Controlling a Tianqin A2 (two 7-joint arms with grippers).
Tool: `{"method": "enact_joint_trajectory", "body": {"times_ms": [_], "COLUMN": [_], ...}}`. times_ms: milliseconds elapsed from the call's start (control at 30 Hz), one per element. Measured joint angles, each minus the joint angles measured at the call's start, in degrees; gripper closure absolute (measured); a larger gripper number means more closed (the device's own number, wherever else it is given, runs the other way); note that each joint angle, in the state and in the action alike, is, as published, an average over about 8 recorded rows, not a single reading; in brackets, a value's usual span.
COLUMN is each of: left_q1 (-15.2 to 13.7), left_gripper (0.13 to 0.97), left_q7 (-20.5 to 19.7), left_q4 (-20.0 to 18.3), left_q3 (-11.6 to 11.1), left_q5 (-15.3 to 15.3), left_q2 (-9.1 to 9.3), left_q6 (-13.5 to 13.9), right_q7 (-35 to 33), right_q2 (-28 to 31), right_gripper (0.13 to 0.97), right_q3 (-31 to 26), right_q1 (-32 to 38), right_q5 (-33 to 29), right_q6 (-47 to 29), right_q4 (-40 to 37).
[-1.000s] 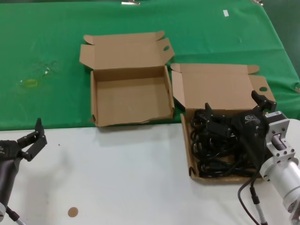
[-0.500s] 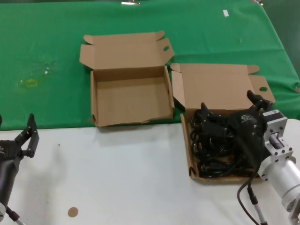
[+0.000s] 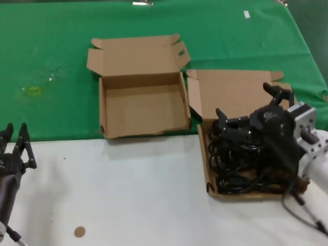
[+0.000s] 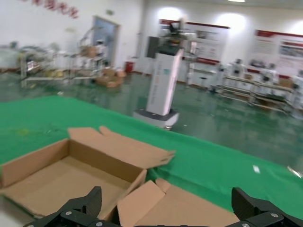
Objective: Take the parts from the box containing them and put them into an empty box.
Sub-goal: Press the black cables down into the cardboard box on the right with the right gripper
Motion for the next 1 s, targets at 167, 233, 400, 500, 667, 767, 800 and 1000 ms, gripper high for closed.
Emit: {"method": "enact_joint_trajectory", "body": {"times_ms": [167, 233, 400, 500, 667, 767, 800, 1000], "left_q1": [0.0, 0.0, 0.0, 0.0, 0.0, 0.0, 0.0, 0.0], "left_gripper": [0.875, 0.891, 0.906, 0.928, 0.951, 0.952, 0.952, 0.953], "left_q7": [0.0, 0.0, 0.0, 0.0, 0.0, 0.0, 0.0, 0.0], "left_q4": [0.0, 0.0, 0.0, 0.0, 0.0, 0.0, 0.0, 0.0], "left_q3": [0.0, 0.0, 0.0, 0.0, 0.0, 0.0, 0.0, 0.0], "left_q5": [0.0, 0.0, 0.0, 0.0, 0.0, 0.0, 0.0, 0.01], "left_q2": [0.0, 0.0, 0.0, 0.0, 0.0, 0.0, 0.0, 0.0], "left_q6": [0.0, 0.0, 0.0, 0.0, 0.0, 0.0, 0.0, 0.0], "right_q7": [1.82, 3.55, 10.3, 14.08, 16.13, 15.43, 15.01, 11.54], "right_q2": [8.05, 10.85, 16.11, 17.95, 18.78, 18.43, 18.25, 17.2], "right_gripper": [0.129, 0.129, 0.129, 0.129, 0.129, 0.129, 0.129, 0.129], "right_q3": [-6.62, -9.14, -13.37, -14.32, -13.85, -13.14, -12.91, -11.82], "right_q1": [5.96, 8.65, 15.5, 19.17, 24.14, 26.57, 27.29, 30.67], "right_q5": [1.16, 0.33, -6.08, -11.16, -17.67, -20.41, -21.21, -24.79], "right_q6": [-2.23, -4.1, -12.8, -19.92, -31.13, -36.99, -38.84, -49.09], "right_q4": [0.15, -0.01, -1.0, -1.84, -3.78, -5.32, -5.87, -8.97]}}
